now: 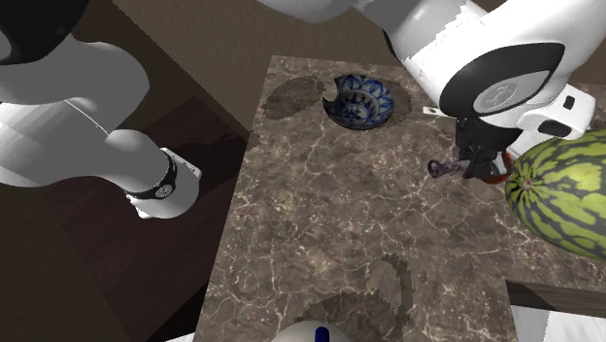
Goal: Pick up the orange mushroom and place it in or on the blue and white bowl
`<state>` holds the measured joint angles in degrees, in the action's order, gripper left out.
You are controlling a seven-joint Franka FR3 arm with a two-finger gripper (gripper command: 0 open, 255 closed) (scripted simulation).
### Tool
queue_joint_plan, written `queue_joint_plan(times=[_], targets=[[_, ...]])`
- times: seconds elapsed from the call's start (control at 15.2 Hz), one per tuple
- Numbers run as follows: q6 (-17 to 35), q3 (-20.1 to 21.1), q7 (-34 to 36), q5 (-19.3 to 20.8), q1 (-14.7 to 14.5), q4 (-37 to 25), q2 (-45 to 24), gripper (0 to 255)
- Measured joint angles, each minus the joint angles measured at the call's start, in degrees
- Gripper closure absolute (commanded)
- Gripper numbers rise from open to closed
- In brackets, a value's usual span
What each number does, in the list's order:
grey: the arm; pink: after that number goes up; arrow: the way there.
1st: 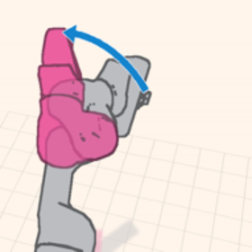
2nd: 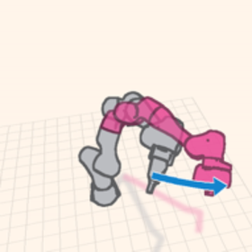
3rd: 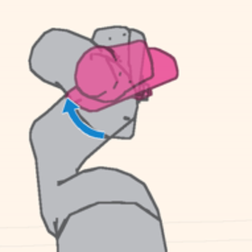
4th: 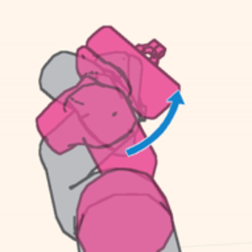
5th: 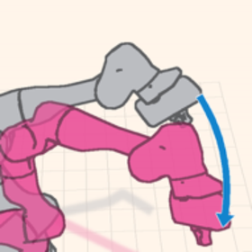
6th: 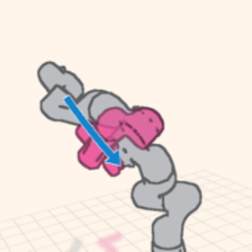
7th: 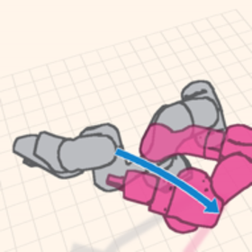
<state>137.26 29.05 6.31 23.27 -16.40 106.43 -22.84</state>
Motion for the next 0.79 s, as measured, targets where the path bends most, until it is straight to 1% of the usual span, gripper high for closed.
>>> queue_joint_plan(times=[0.53, 0.73, 0.79], targets=[[-4.65, 1.42, -2.18, -2.8, 0.86, -2.29, 2.82, 255], [-4.07, 2.42, -0.46, -3.57, 0.33, 1.02, 5.63, 255], [-3.34, 2.99, 0.26, -4.16, 0.28, 3.39, 7.42, 255]])
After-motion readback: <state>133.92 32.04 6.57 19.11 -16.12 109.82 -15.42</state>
